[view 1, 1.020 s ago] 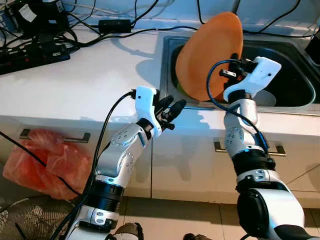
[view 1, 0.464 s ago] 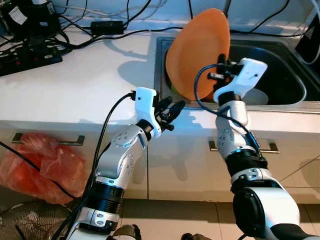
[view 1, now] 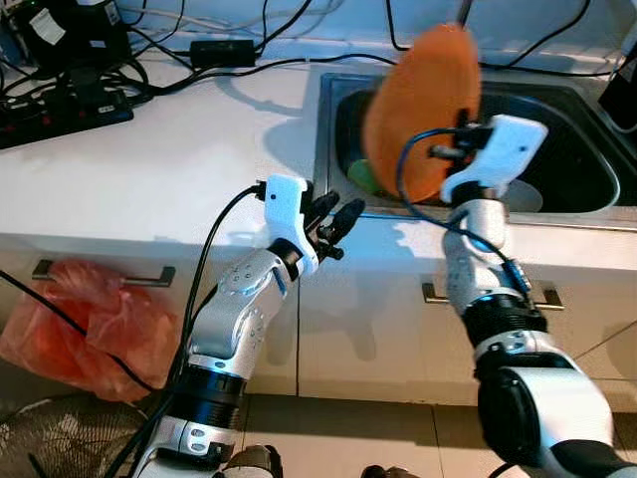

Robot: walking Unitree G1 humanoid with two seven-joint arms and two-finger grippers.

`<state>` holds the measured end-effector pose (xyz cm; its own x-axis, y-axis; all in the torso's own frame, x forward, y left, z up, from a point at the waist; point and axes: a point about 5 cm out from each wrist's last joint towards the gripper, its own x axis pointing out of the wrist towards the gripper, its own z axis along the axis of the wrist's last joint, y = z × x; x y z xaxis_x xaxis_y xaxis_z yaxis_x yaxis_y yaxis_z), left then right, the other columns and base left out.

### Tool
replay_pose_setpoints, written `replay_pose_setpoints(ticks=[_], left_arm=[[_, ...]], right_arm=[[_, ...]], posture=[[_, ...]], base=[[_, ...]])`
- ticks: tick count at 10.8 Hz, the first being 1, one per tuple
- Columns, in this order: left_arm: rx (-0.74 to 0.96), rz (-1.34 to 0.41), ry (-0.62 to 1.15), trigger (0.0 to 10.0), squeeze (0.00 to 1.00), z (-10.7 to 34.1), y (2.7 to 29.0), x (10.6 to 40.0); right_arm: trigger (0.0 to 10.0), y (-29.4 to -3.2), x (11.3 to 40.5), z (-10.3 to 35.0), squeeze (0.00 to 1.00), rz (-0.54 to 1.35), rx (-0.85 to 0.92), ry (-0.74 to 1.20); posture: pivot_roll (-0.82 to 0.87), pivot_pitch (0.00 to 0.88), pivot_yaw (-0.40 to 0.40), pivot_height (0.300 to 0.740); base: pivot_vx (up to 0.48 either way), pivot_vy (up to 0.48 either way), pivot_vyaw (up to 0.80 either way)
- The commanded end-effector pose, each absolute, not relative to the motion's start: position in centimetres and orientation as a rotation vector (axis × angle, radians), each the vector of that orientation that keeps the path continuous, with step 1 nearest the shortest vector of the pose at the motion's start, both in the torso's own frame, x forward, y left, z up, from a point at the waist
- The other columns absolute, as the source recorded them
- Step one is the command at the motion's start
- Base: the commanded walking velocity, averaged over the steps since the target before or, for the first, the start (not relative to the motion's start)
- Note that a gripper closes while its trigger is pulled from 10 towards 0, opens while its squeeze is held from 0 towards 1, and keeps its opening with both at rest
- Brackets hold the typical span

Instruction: Kitchen organization

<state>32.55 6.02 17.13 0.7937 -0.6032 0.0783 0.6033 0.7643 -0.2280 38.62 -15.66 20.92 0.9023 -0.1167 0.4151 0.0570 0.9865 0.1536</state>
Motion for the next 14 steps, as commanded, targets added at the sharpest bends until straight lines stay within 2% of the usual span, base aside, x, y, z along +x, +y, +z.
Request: replay_pose_setpoints(ticks=[1, 8, 9, 10, 11, 12, 14], left_arm=[[-0.241, -0.660, -0.003, 10.0, 0.00, 17.3, 5.8, 32.4], [-0.223, -0.661, 0.000, 10.0, 0.00, 17.1, 5.8, 32.2], [-0.223, -0.661, 0.000, 10.0, 0.00, 17.1, 5.8, 32.2], [-0.224, -0.660, 0.001, 10.0, 0.00, 17.0, 5.8, 32.2], [-0.224, -0.660, 0.002, 10.0, 0.00, 17.0, 5.7, 32.2], [-0.224, -0.660, 0.002, 10.0, 0.00, 17.0, 5.7, 32.2], [-0.223, -0.660, 0.002, 10.0, 0.00, 17.0, 5.7, 32.2]], right_arm=[[10.0, -15.8, 38.7, 23.2, 0.00, -0.093, 0.124, -0.536], [10.0, -13.8, 38.8, 19.6, 0.00, -0.009, 0.080, -0.390], [10.0, -13.3, 38.8, 19.2, 0.33, 0.019, 0.081, -0.376], [10.0, -13.1, 38.7, 19.0, 0.91, 0.029, 0.083, -0.368], [10.0, -12.7, 38.7, 18.7, 0.53, 0.041, 0.080, -0.351], [10.0, -12.5, 38.7, 18.4, 0.00, 0.052, 0.085, -0.340], [10.0, -12.3, 38.6, 18.2, 0.00, 0.063, 0.089, -0.327]], posture=[[0.16, 0.075, -0.021, 0.740], [0.18, 0.072, -0.025, 0.740], [0.18, 0.071, -0.026, 0.740], [0.18, 0.070, -0.027, 0.740], [0.18, 0.070, -0.028, 0.740], [0.18, 0.069, -0.028, 0.740], [0.18, 0.068, -0.030, 0.740]], base=[[0.000, 0.000, 0.00], [0.000, 0.000, 0.00], [0.000, 0.000, 0.00], [0.000, 0.000, 0.00], [0.000, 0.000, 0.00], [0.000, 0.000, 0.00], [0.000, 0.000, 0.00]])
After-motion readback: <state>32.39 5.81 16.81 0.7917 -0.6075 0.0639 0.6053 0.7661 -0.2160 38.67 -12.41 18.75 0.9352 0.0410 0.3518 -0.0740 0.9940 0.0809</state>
